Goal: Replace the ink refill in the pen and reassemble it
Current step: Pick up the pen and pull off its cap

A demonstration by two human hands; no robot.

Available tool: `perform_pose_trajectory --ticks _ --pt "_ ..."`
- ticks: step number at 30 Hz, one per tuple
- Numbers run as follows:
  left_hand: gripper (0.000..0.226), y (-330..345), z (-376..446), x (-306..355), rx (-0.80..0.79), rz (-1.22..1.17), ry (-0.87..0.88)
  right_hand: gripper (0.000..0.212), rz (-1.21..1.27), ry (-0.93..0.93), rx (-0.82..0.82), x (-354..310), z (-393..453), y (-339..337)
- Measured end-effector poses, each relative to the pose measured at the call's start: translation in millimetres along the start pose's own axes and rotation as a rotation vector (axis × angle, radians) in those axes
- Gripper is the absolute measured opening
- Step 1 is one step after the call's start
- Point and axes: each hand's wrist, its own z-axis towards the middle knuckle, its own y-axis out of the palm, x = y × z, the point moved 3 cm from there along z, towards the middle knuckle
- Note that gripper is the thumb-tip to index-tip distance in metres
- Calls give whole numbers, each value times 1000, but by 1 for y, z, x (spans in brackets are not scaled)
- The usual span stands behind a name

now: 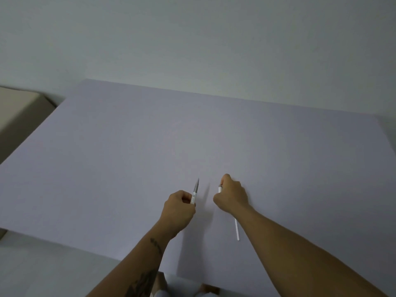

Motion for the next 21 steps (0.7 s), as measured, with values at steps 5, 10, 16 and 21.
perform_pose_trajectory --ticks 5,10,16,21 --pt "17 -7 -3 -9 -17 -7 -13 24 -2 -9 72 6 0 6" --pt "16 -11 -4 -10 -45 8 -5 16 64 30 118 12 -1 3" --pt "16 -18 -2 -3 -98 17 44 10 192 104 207 17 -11 -33" --pt "15 -28 -3 3 -156 -30 95 11 474 124 105 -2 -45 -36"
